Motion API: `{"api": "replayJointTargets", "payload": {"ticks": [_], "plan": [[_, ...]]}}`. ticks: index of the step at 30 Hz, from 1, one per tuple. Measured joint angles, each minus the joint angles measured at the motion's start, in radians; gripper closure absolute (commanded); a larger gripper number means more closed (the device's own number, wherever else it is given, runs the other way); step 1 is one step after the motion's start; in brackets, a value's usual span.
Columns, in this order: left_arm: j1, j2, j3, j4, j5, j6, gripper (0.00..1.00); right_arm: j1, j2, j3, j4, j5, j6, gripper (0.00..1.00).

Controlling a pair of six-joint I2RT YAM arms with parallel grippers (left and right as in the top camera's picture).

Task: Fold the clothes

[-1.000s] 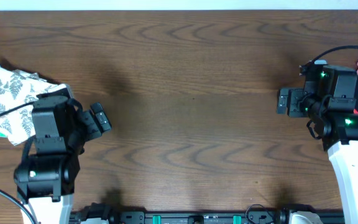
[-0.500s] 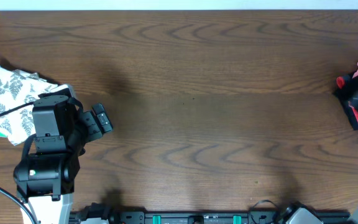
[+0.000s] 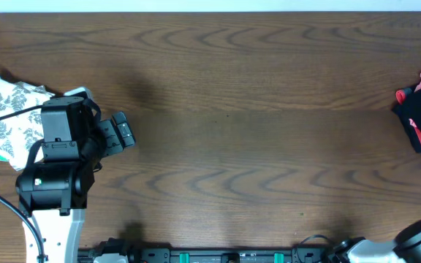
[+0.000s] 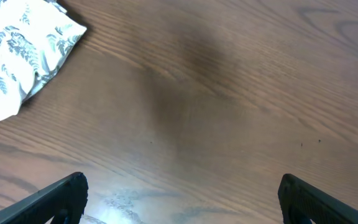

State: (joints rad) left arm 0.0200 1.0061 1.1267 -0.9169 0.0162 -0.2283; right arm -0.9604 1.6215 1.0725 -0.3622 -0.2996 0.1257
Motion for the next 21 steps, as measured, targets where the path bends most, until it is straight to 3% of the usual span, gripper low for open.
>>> {"api": "replayJointTargets", "payload": {"ticks": [10, 12, 13, 16, 18, 20, 21], "plan": [[0.0, 0.0, 0.0, 0.0, 0.0, 0.0, 0.02, -0.005, 0.187, 0.0, 0.08, -0.003, 0.0, 0.01], [0.0, 0.0, 0.0, 0.0, 0.0, 0.0, 0.02, -0.006, 0.207, 0.0, 0.09, -0.005, -0.001, 0.06], [0.0, 0.0, 0.0, 0.0, 0.0, 0.0, 0.02, -0.008, 0.216, 0.0, 0.097, -0.005, -0.004, 0.12], [0.0, 0.0, 0.0, 0.0, 0.0, 0.0, 0.02, -0.013, 0.227, 0.0, 0.113, -0.007, -0.01, 0.51], [0.0, 0.0, 0.0, 0.0, 0.0, 0.0, 0.02, -0.013, 0.227, 0.0, 0.13, -0.008, -0.007, 0.65], [0.0, 0.0, 0.0, 0.0, 0.0, 0.0, 0.02, -0.013, 0.227, 0.0, 0.136, -0.008, 0.002, 0.92], [0.0, 0.0, 0.0, 0.0, 0.0, 0.0, 0.02, -0.013, 0.227, 0.0, 0.138, -0.01, -0.002, 0.99]]}}
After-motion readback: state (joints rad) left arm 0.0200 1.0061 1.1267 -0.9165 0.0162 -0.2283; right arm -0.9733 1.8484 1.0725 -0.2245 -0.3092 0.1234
